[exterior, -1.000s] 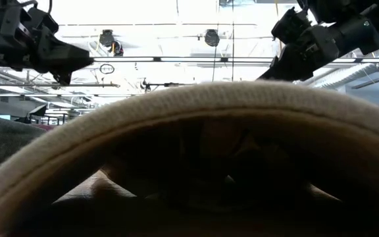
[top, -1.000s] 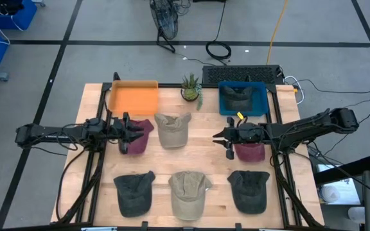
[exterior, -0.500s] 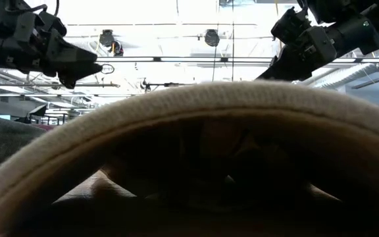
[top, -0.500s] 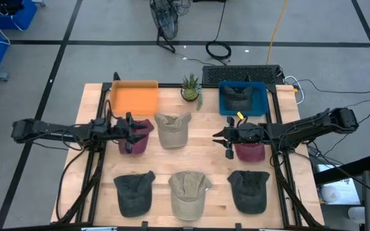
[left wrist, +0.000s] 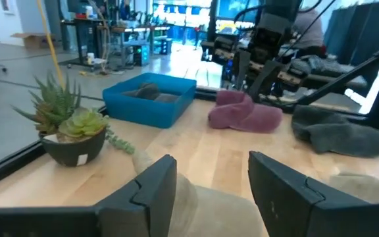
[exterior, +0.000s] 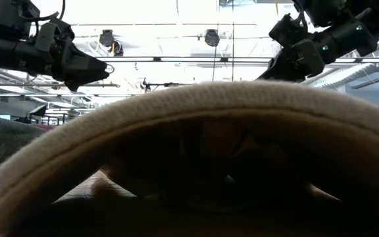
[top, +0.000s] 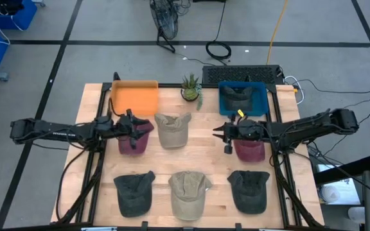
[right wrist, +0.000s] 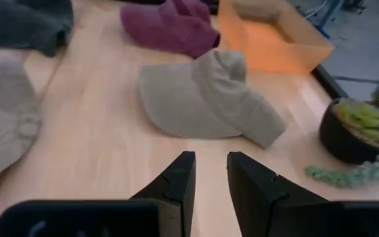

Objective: Pick & Place hat
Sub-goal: Put the top brown cap into the orange bin

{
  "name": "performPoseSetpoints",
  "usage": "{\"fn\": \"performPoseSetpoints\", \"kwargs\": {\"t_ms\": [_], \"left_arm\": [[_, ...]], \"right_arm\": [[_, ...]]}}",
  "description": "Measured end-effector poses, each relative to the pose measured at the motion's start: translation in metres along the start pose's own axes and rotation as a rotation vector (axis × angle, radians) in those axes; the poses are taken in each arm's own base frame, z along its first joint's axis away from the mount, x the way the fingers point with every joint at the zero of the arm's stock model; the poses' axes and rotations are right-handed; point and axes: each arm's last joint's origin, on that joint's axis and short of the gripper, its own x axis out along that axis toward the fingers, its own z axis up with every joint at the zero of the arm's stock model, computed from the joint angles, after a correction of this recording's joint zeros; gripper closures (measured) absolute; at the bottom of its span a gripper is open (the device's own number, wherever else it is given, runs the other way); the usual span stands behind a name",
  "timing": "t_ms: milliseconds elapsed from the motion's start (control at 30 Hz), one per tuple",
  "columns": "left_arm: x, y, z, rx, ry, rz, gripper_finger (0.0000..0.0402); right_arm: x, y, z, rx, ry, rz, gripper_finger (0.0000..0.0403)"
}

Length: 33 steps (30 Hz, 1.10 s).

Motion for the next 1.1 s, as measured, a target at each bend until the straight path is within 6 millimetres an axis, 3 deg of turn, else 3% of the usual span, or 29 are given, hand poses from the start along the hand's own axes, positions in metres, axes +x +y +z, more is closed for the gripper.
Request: {"fn": "performPoseSetpoints", "kwargs": {"t_ms": [300, 533, 733, 1100], "left_arm": [[0.029, 0.007, 0.033, 0.109, 0.116, 0.042, 0.0211], [0.054, 0.023, 0.045, 0.109, 0.22, -0.044, 0.0211], [0.075, 0.031, 0.043, 0.072, 0.33, -0.101, 0.0211], [0.115, 0.021, 0.05, 0.079, 0.518, -0.204, 0.0211]], "right_arm": [[0.002, -0.03, -0.006, -0.027, -0.079, -0.14, 0.0326], [0.002, -0.047, -0.01, -0.024, -0.071, -0.163, 0.0326], [0.002, -0.051, -0.008, -0.053, -0.09, -0.165, 0.0326], [0.003, -0.04, -0.022, -0.015, 0.052, -0.096, 0.0326]]}}
